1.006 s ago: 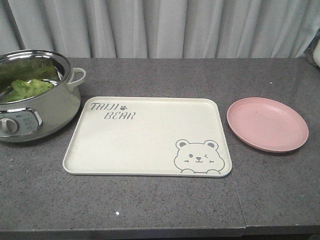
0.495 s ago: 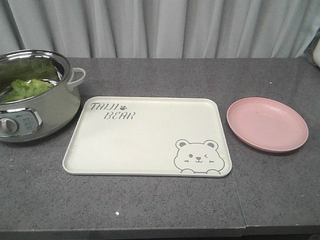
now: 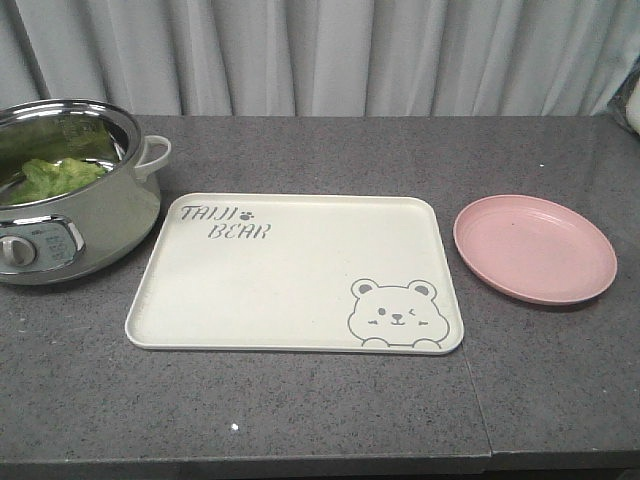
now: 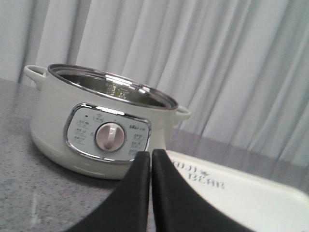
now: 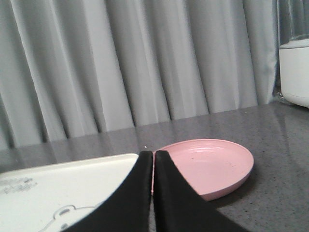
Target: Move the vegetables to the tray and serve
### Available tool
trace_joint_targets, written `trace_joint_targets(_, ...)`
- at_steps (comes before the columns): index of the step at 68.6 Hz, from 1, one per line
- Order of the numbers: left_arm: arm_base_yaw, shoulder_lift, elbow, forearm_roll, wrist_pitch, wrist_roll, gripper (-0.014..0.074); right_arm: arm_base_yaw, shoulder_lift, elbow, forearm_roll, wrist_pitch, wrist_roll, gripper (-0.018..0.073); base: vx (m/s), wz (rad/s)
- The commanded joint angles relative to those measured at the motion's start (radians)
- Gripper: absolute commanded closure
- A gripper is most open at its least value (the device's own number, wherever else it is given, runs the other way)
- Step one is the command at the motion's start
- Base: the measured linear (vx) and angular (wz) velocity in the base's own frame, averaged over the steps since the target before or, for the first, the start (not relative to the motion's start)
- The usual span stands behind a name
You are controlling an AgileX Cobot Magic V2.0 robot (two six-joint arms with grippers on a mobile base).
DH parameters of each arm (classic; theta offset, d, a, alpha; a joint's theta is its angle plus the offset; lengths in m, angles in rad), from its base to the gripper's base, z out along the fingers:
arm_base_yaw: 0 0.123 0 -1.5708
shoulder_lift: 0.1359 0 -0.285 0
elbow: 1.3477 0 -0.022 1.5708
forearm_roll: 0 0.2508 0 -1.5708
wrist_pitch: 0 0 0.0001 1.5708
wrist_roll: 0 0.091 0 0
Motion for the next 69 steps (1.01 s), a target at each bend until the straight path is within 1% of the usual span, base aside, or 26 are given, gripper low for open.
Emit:
trace_joint_targets(1,0.001,-0.014,0.02,-0.035,-0.131,-0.093,0.0602,0.0,-0.005,0.014,0.044,-0.115,0.074,0.0561,0.0,0.0)
trace_joint_targets(8,0.001,-0.014,0.02,-0.035,-0.17,-0.1,0.0602,0.0,-0.005,0.014,0.089,-0.103,0.127,0.0561,0.0,0.0)
trace_joint_targets(15,0.001,-0.014,0.02,-0.035,-0.172,-0.1,0.0602,0.0,-0.005,0.014,0.119,-0.077,0.125,0.0561,0.0,0.0)
trace_joint_targets(25,0.001,-0.014,0.02,-0.034,-0.182,-0.098,0.0602,0.0,-0.005,0.014,0.119,-0.088,0.119,0.0561,0.0,0.0)
trace_joint_targets(31,0.001,-0.014,0.018,-0.034,-0.223,-0.098,0.0602,0.0,-0.005,0.006,0.121,-0.121,0.131,0.0561,0.0,0.0)
trace_joint_targets(36,0.001,-0.014,0.004,-0.034,-0.284,-0.108,0.0602,0.0,0.003,-0.049,0.116,-0.07,0.13,0.0561,0.0,0.0)
trace_joint_targets(40,0.001,-0.012,-0.037,-0.033,-0.29,-0.121,0.0602,0.0,0.036,-0.134,0.109,0.022,0.113,0.0561,0.0,0.0)
trace_joint_targets(43,0.001,-0.011,-0.076,-0.033,-0.265,-0.121,0.0602,0.0,0.076,-0.221,0.105,0.103,0.091,0.0561,0.0,0.0)
trace_joint_targets(46,0.001,-0.011,-0.12,-0.033,-0.226,-0.12,0.0601,0.0,0.137,-0.3,0.1,0.172,0.038,0.0561,0.0,0.0)
trace_joint_targets(49,0.001,-0.005,-0.174,-0.03,-0.163,-0.119,0.0598,0.0,0.199,-0.386,0.1,0.222,-0.023,0.0561,0.0,0.0)
trace_joint_targets(54,0.001,0.023,-0.261,-0.022,-0.053,-0.106,0.0593,0.0,0.318,-0.498,0.119,0.242,-0.128,0.0557,0.0,0.0)
trace_joint_targets(58,0.001,0.052,-0.329,-0.022,0.025,-0.077,0.058,0.0,0.392,-0.566,0.146,0.24,-0.181,0.054,0.0,0.0)
trace_joint_targets(64,0.001,0.102,-0.415,-0.024,0.129,-0.02,0.0531,0.0,0.497,-0.644,0.197,0.234,-0.238,0.0468,0.0,0.0)
trace_joint_targets(69,0.001,0.138,-0.466,-0.025,0.2,-0.008,0.0455,0.0,0.56,-0.673,0.244,0.232,-0.247,0.0356,0.0,0.0)
